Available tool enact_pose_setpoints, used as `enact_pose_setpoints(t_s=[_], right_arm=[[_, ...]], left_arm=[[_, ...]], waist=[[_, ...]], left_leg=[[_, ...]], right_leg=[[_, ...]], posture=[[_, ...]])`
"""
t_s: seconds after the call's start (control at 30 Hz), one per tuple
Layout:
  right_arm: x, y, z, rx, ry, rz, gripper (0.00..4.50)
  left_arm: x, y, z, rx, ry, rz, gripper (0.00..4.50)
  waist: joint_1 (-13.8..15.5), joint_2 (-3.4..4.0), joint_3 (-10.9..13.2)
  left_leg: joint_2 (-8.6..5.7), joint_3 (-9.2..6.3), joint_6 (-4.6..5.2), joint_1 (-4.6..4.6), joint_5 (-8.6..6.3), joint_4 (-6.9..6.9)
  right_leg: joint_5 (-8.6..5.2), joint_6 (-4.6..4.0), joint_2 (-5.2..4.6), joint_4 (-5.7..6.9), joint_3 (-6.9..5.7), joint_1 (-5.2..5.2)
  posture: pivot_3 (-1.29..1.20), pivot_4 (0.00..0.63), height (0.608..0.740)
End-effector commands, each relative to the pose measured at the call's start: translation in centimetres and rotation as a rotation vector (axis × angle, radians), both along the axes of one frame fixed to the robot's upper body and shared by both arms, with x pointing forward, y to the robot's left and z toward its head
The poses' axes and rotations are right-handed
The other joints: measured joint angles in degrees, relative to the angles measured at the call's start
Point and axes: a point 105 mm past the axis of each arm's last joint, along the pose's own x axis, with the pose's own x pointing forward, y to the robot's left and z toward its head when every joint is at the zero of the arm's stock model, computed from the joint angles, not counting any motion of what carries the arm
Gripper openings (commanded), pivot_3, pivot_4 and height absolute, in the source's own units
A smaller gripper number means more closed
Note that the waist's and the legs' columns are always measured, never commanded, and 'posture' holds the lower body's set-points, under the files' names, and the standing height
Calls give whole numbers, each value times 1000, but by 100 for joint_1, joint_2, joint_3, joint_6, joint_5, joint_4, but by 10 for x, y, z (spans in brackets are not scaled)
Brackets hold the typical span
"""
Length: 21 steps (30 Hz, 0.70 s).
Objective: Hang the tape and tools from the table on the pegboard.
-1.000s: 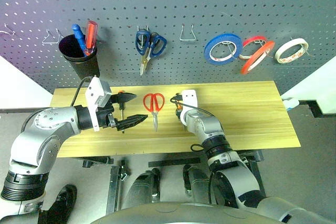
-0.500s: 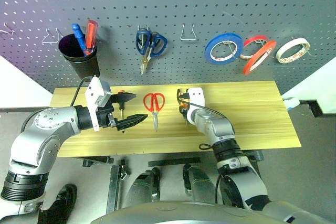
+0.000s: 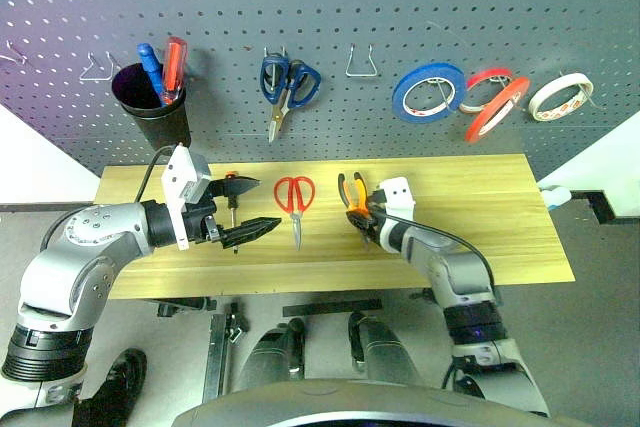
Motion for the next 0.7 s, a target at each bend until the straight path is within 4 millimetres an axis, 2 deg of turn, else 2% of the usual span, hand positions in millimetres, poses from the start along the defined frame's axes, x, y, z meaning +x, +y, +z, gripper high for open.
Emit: enact_pose_setpoints(t_s=[0.03,0.17,0.33,0.53,0.7], right_arm=[[-10,5,25,121,-102,49,2067],[-22,4,34,178,-162,80,2067],[-27,0,45,245,-209,92,2067],[-29,-16,76,317,-323,82,2067],[-25,-20,115,395,-432,97,2067]], left_arm=[[0,6,11,-13,-38,13,4500],[2,9,12,-8,-35,17,4500],[6,8,13,-11,-39,13,4500],[12,9,17,-18,-50,17,4500],[14,9,20,-31,-59,22,4500]], waist=[[-3,0,0],[-3,0,0],[4,0,0],[2,-1,-1],[-12,-1,-1]], left_leg=[[1,0,0,0,0,-2],[2,-1,-1,-3,0,-1],[2,-1,-2,-3,-1,5],[1,-1,-2,-8,-1,6],[1,-1,-3,-8,1,7]], right_leg=[[0,0,0,0,0,-2],[0,-1,0,1,0,-3],[-8,-15,0,-1,0,1],[0,-1,0,-4,0,-2],[1,0,0,4,0,-6]], posture=[[-30,275,740],[-39,275,740],[-58,268,740],[-71,256,740],[-80,239,740]])
